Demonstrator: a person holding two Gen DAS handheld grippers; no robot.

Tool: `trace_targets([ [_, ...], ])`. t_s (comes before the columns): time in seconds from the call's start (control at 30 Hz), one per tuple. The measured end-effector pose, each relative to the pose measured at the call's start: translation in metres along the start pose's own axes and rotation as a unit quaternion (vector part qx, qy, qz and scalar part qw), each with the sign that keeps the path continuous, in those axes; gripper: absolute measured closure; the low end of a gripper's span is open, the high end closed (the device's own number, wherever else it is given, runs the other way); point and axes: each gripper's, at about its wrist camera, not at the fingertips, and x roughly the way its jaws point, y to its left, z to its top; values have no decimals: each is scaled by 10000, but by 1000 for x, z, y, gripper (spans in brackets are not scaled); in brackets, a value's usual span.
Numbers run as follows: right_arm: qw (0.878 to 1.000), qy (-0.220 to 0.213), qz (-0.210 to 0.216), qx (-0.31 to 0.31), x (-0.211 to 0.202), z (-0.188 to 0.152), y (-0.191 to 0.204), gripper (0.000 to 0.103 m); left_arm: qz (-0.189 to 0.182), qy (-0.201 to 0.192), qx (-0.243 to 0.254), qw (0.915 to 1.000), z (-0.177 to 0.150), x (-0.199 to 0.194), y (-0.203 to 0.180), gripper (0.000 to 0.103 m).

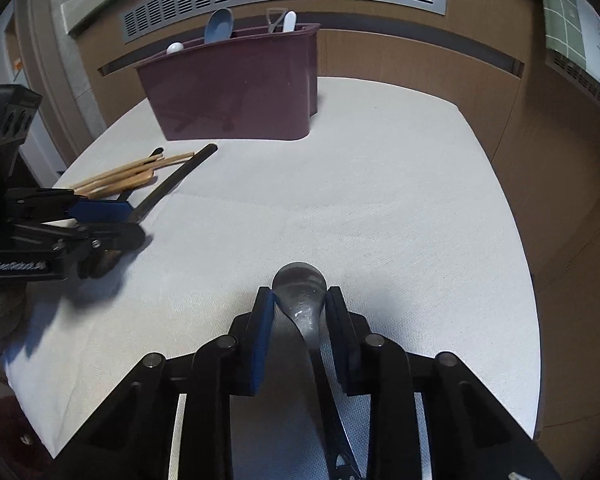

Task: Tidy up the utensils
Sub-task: 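Grasp the metal fork with the left tool while the right lifts the silver spoon, then raise fork and spoon over the maroon holder and release both into it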

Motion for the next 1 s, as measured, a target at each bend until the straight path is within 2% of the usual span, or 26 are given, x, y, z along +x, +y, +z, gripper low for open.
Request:
trace_targets([
  [0.13,9999,-87,-95,54,-6,-5,-2,78,238,17,-249,9994,22,17,1,60],
  [0.27,9992,-277,-217,186,-14,-8,-8,78,555,161,-252,9980,37,27,-4,60],
  [0.3,9988,-348,-279,191,-16,-8,-9,78,681,188,-214,9973,40,30,-7,62],
  [0.33,9984,-419,-343,187,-17,-8,-9,78,812,171,-176,9964,42,32,-9,70],
  [0.37,9980,-466,-379,183,-17,-8,-9,78,975,108,-114,9951,43,33,-11,74],
  [0.43,9973,-572,-409,216,-20,-8,-8,78,1046,-52,-10,9945,41,33,-15,82],
  [0.5,9968,-641,-379,284,-23,-8,-10,78,981,-115,-15,9951,38,30,-15,90],
  [0.63,9959,-736,-344,398,-32,-8,-13,78,696,-210,-268,9970,19,10,-14,90],
  [0.83,9940,-903,-149,600,-47,-5,-16,78,206,-951,-550,9937,-13,-59,-16,91],
  [1.0,9919,-1130,-119,564,-61,4,-6,78,-7,-1403,-782,9870,-19,-101,-11,91],
])
